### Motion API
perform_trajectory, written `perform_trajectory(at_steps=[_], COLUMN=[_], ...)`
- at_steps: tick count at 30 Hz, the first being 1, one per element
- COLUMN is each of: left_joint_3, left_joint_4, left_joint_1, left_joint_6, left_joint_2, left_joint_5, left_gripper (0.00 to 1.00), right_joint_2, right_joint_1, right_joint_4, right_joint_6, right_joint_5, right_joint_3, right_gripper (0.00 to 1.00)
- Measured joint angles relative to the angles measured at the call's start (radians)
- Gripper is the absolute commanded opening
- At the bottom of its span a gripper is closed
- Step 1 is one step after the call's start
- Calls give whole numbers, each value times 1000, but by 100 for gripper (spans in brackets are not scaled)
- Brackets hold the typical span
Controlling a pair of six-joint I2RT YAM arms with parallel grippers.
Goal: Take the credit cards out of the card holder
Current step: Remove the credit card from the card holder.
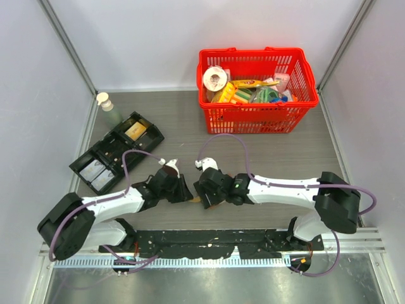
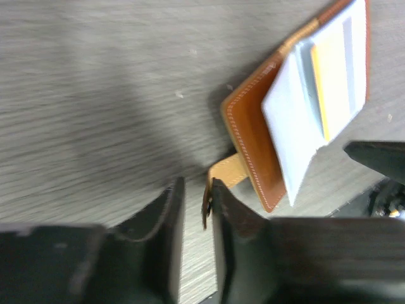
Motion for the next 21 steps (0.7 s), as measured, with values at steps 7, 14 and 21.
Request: perform_trajectory(at_steps=[7,14,21], left_joint_3=[80,248,294], left_joint_4=[-217,-278,-156], left_joint_1=[111,100,-41], left_joint_6=[89,120,34], left_joint_2=[-98,-119,-58], left_joint_5=[-120,-132,-76], left_gripper=[59,62,56], right_joint_2=[-146,-262,-256], right_joint_1=[-135,-363,-482], right_joint_4=[61,154,256], right_joint_6=[-14,-26,-14], right_joint_5=[-146,-292,-426], right_joint_3=[-84,-207,-303], right_gripper=[63,32,12])
